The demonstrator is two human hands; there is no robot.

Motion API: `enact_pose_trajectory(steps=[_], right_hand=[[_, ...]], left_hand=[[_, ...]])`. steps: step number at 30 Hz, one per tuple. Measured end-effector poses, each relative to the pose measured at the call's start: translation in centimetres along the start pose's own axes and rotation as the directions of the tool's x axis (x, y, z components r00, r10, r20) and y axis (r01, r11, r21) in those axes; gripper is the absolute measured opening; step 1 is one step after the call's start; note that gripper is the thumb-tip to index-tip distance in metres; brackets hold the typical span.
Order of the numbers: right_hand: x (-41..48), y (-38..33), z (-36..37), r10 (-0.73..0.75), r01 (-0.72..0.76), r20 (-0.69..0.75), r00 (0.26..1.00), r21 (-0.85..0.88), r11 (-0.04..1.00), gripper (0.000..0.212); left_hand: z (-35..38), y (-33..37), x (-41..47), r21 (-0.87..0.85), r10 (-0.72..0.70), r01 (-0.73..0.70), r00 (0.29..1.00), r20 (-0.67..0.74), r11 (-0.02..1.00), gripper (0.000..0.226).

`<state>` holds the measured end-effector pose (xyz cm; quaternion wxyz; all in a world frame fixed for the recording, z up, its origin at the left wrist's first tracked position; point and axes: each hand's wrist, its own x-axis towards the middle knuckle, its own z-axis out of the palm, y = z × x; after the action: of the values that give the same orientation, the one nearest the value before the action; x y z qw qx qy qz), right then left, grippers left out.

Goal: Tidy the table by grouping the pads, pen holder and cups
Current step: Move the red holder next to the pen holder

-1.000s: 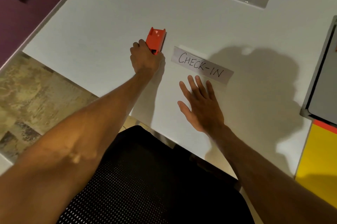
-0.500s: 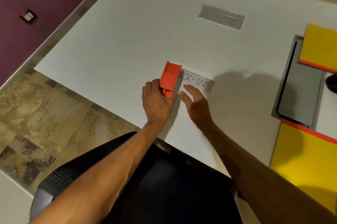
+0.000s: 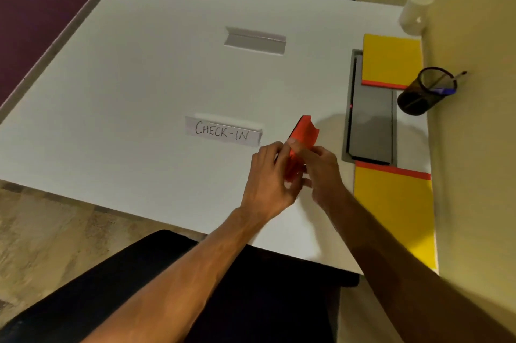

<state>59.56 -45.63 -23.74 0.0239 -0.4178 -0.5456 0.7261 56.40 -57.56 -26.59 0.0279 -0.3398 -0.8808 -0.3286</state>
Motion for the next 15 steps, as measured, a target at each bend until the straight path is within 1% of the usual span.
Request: enact_pose_trajectory(steps=[2, 4, 6, 8, 11, 13, 15], right_hand=[[0.3, -0.2, -2.4, -0.006, 0.007, -0.036, 0.999, 0.014, 1.000, 0.052], [0.6, -0.6, -4.6, -0.003, 0.006, -0.083, 0.997, 0.041, 0.999, 0.052], [1.1, -1.0, -6.9, -0.005, 0.014, -0.133, 0.991, 0.067, 0.998, 0.050], [1.7, -1.4, -9.2, -0.012, 0.024, -0.201, 0.980, 0.059, 0.998, 0.048], [3.2, -1.8, -12.5, -0.037, 0.025, -0.321, 0.947, -0.041, 0.999, 0.048], [4.6, -1.9, -14.9, -0.059, -0.001, -0.383, 0.922, -0.154, 0.988, 0.055], [6.1, -2.1, -17.1, -0.116, -0.016, -0.427, 0.897, -0.293, 0.956, 0.058]], left_hand=[[1.1, 0.9, 0.3, -0.094, 0.059, -0.053, 0.996, 0.063, 0.994, 0.070], [2.3, 1.3, 0.8, -0.134, 0.110, -0.096, 0.989, 0.103, 0.986, 0.071], [3.9, 1.2, 1.7, -0.089, 0.159, -0.149, 0.980, 0.119, 0.985, 0.071], [5.4, 0.9, 2.8, -0.040, 0.185, -0.181, 0.969, 0.165, 0.983, 0.073], [7.8, 0.3, 4.5, 0.019, 0.183, -0.194, 0.950, 0.252, 0.981, 0.074], [9.4, -0.2, 5.7, 0.080, 0.138, -0.172, 0.938, 0.318, 0.982, 0.073], [11.1, -0.6, 6.4, 0.142, 0.078, -0.141, 0.923, 0.377, 0.980, 0.073]])
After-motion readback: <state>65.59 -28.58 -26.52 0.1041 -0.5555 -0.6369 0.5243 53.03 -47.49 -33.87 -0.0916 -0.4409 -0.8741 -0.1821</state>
